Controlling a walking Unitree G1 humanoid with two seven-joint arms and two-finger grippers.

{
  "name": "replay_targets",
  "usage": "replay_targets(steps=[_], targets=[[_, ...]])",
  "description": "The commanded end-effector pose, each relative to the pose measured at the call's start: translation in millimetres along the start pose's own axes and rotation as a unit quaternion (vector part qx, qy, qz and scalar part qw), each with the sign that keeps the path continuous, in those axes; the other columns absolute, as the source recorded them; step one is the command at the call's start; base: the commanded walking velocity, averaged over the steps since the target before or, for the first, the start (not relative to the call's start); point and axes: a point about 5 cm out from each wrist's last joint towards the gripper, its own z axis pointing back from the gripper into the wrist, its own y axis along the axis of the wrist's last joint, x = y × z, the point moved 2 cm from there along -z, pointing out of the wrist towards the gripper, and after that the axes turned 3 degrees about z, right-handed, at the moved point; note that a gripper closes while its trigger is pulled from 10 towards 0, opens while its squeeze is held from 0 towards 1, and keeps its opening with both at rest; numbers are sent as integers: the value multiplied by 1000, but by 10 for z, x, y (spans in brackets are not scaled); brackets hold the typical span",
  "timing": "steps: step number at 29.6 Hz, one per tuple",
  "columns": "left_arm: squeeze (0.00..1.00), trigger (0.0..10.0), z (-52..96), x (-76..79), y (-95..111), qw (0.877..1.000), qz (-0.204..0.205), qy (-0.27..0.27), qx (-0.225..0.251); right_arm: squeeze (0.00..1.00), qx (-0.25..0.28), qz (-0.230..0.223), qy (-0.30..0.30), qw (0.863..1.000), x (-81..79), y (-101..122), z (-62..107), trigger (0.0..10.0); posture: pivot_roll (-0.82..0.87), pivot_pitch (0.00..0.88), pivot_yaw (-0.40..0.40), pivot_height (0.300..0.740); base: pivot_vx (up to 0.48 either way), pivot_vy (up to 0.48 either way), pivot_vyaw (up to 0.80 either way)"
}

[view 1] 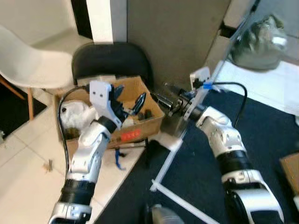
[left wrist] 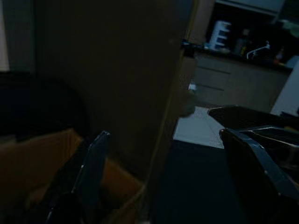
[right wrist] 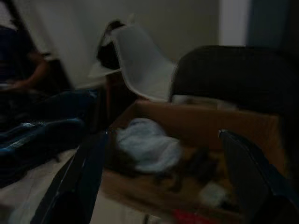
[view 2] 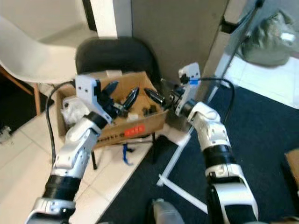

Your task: Picking trash to rubbish bin

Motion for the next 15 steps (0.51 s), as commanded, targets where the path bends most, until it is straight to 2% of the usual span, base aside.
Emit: replay_targets(steps=[1, 15], targets=[[0, 10000, -7, 13, -21, 1000, -1, -4, -3, 0, -5, 0, 2, 1000, 0, -3, 4, 10000, -26, 0, -54, 740, -480, 0, 0], [0, 10000, -10, 22, -30, 1000, -2, -8, -2, 0, -11, 3, 4, 1000, -8, -15, 6, 10000, -28, 0, -53, 740, -477, 0, 0]])
